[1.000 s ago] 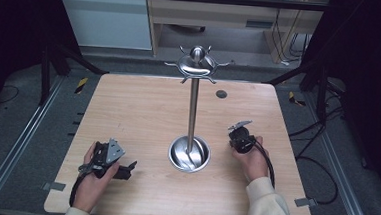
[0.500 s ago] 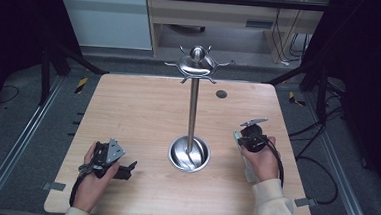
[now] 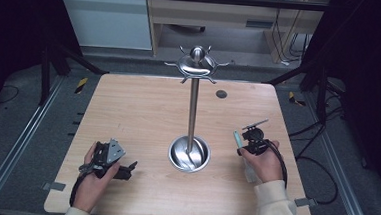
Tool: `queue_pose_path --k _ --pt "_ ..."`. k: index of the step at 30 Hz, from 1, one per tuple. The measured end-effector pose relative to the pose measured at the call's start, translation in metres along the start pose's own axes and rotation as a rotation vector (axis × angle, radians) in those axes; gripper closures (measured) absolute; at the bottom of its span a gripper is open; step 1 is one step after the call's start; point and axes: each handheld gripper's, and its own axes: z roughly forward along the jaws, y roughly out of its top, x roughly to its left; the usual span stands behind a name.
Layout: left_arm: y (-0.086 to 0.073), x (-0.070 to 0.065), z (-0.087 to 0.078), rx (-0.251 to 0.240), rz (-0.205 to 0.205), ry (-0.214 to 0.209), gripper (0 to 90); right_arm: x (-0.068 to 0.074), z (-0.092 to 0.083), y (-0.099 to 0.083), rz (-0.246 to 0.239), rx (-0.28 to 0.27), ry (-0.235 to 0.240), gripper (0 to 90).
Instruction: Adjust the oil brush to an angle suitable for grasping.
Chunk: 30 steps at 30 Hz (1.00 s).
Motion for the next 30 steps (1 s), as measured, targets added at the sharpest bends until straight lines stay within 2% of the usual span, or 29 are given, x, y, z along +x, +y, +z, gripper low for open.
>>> queue_pose_path --k 3,12,23,30 --pt "0.000 0.000 0.000 0.002 0.001 0.001 2.6 -0.003 0.006 -0.001 0.001 0.047 0.000 60.4" --pt "0.000 0.000 0.000 -0.001 -0.002 0.002 2.6 -0.001 0.013 0.001 -0.005 0.088 0.009 70.2" --pt "0.000 0.000 0.000 -0.002 -0.003 0.000 2.6 -0.001 0.014 0.002 0.005 0.100 0.006 75.9" --pt "0.000 0.000 0.000 -0.001 -0.001 0.000 2.6 0.001 0.014 0.003 0.004 0.103 -0.017 80.1"
